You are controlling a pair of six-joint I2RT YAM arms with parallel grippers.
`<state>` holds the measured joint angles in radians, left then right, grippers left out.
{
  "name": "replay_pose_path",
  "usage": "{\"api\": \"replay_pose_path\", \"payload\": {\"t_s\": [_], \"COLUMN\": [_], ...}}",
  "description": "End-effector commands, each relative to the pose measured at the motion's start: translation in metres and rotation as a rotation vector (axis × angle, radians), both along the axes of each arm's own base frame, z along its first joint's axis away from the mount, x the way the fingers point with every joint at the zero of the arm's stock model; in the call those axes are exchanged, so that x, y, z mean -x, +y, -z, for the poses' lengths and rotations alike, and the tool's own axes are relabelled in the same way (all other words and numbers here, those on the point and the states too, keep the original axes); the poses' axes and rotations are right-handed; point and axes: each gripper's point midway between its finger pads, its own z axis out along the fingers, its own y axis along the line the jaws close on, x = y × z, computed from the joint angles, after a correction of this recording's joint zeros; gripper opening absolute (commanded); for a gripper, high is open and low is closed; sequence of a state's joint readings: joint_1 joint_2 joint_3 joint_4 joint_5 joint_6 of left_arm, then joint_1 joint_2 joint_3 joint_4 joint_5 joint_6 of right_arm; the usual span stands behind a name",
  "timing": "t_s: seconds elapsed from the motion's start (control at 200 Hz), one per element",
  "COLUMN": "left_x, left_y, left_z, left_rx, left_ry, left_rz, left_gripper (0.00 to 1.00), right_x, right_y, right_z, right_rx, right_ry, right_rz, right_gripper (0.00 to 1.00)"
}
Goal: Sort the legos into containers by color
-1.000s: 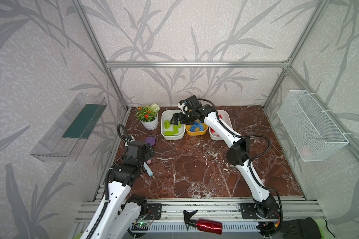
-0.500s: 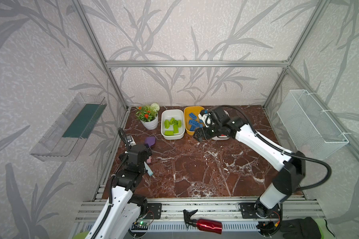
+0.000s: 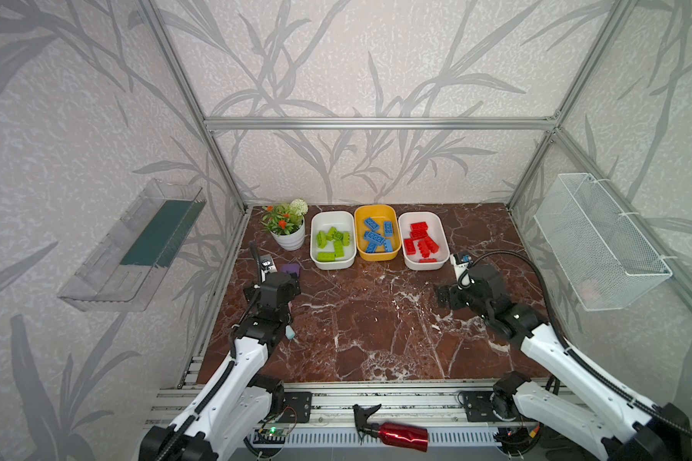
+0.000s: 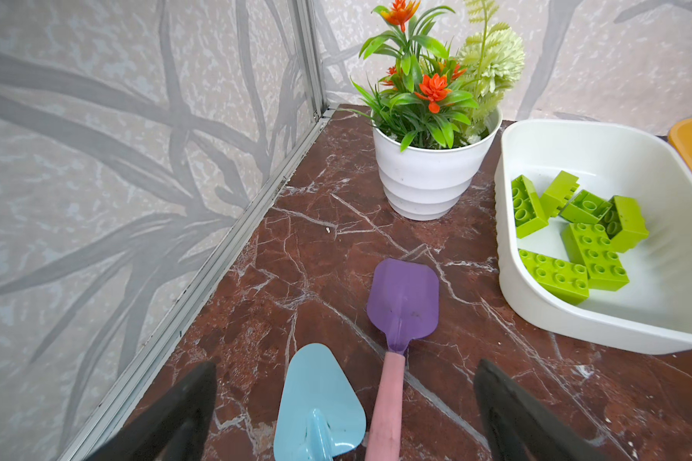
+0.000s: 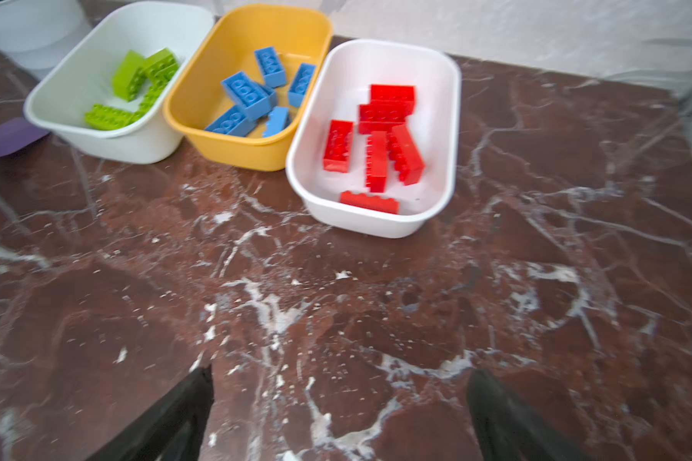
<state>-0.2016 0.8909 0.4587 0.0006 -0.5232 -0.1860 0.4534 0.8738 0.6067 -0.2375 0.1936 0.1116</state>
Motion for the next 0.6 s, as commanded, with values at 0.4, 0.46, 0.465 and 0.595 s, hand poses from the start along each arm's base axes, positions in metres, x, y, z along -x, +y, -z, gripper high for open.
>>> {"api": "replay_pose_path", "payload": {"t_s": [0.4, 0.46, 0.465, 0.595], "left_x": [-0.041, -0.049, -0.049, -0.064], "left_y": [0.022, 0.023, 0.024, 0.025], "left_z": [0.038, 0.04, 0.04, 0.042], "left_rx": [-0.043, -0.054, -0.053, -0.008], "left_ry": [-0.072, -0.072, -0.071, -0.086], "left_rz": [0.008, 0.006, 0.004, 0.022], "left_gripper": [0.99, 0.99, 0.99, 0.99], "right_x": [-0.083, -0.09, -0.091, -0.103], "right_y": [-0.098, -0.095, -0.094, -0.083], "right_z": [0.035, 0.05, 0.05, 0.058], "right_rx": [0.131, 0.12, 0.118, 0.066], "right_ry": [-0.231, -0.231, -0.233, -0.25], "right_rz": [0.31, 0.28, 0.279, 0.214], "right_gripper": [0.99, 0.99, 0.99, 0.99]}}
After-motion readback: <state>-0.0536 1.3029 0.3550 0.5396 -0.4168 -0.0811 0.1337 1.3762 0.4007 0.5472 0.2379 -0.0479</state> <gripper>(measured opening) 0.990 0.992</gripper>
